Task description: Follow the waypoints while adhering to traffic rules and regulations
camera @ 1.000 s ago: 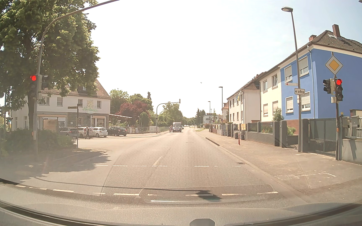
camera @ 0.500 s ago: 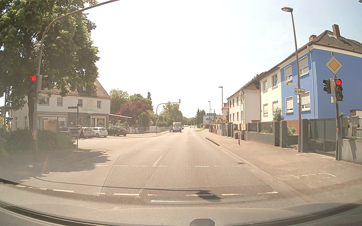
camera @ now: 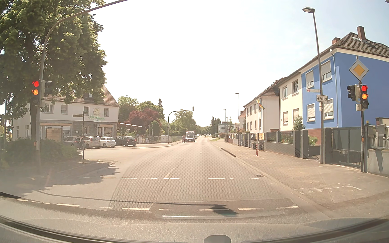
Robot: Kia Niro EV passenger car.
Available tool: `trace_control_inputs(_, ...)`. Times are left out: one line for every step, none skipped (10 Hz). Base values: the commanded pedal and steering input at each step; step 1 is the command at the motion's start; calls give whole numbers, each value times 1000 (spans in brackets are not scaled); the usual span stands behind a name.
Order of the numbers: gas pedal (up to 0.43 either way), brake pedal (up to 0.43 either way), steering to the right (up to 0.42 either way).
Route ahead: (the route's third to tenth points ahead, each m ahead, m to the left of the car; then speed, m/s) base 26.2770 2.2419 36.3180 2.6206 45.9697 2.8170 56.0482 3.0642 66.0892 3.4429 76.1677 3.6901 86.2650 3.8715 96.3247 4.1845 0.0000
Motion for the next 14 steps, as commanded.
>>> trace_control_inputs(0,262,0)
trace_control_inputs(0,268,0)
trace_control_inputs(0,268,0)
trace_control_inputs(0,268,1)
trace_control_inputs(0,262,1)
trace_control_inputs(0,262,1)
trace_control_inputs(0,262,1)
trace_control_inputs(0,207,1)
trace_control_inputs(0,134,1)
trace_control_inputs(0,24,1)
trace_control_inputs(0,0,0)
trace_control_inputs(0,0,0)
trace_control_inputs(0,0,0)
trace_control_inputs(0,0,2)
